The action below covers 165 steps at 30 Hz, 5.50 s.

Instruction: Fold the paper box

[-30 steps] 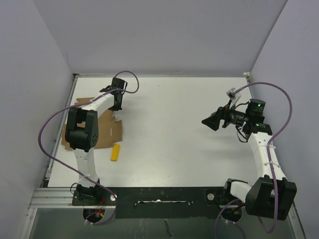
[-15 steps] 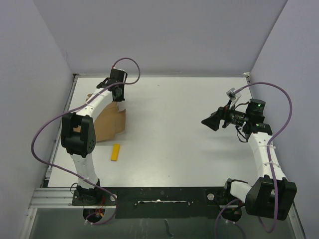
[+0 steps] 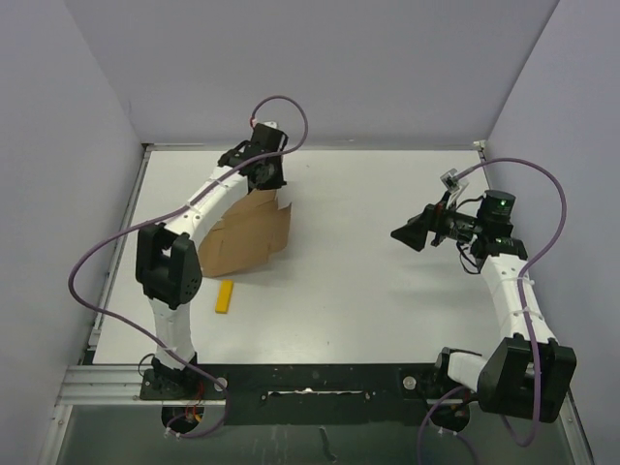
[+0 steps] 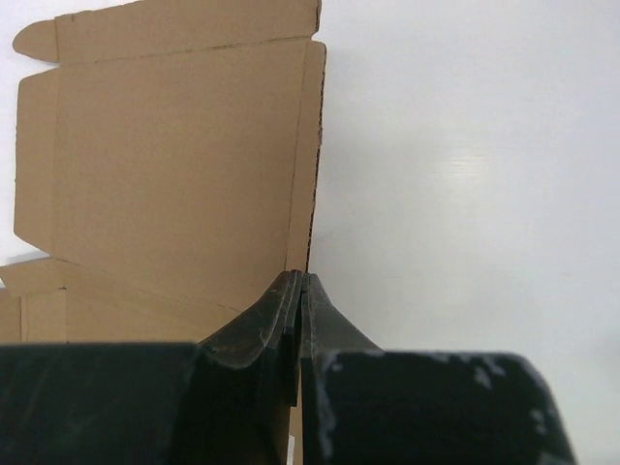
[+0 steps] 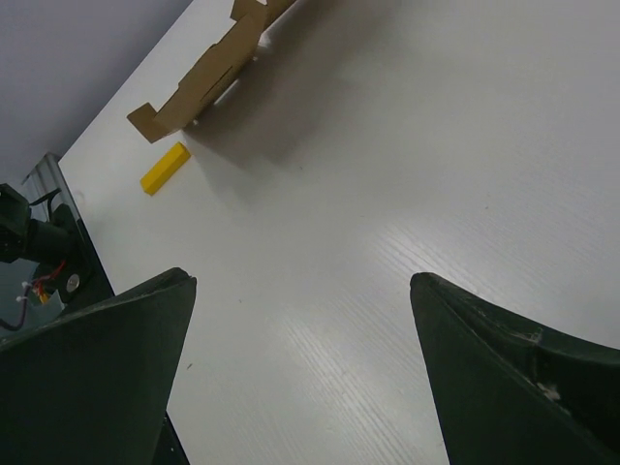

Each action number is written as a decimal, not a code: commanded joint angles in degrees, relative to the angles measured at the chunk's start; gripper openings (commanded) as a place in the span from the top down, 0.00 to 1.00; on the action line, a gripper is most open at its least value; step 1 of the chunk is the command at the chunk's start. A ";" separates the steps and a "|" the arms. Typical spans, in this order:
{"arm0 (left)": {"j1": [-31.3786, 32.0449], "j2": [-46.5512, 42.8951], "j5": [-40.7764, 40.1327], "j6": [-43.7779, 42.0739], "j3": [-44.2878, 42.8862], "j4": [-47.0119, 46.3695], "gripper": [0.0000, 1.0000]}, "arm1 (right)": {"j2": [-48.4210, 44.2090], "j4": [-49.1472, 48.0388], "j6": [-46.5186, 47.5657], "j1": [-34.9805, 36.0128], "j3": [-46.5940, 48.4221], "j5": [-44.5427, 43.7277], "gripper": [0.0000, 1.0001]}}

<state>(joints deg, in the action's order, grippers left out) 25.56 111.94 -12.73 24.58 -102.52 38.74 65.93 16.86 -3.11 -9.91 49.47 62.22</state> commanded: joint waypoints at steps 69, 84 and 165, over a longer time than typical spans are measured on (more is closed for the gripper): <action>-15.37 -12.67 35.85 1.00 44.75 -33.93 0.98 | 5.12 -10.15 -4.93 -1.90 -3.15 7.72 0.02; 8.34 -30.80 13.08 21.32 59.95 -36.99 0.86 | 7.71 -8.50 -5.56 -1.66 -1.93 5.56 0.02; -5.61 11.35 43.11 17.90 28.15 -43.26 0.46 | 21.84 7.58 8.92 -0.87 7.04 -0.49 0.11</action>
<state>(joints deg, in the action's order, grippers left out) 19.53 121.25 30.15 42.59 -74.32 -5.87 86.24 24.99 5.78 -11.05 54.28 61.82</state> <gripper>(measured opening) 0.553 0.905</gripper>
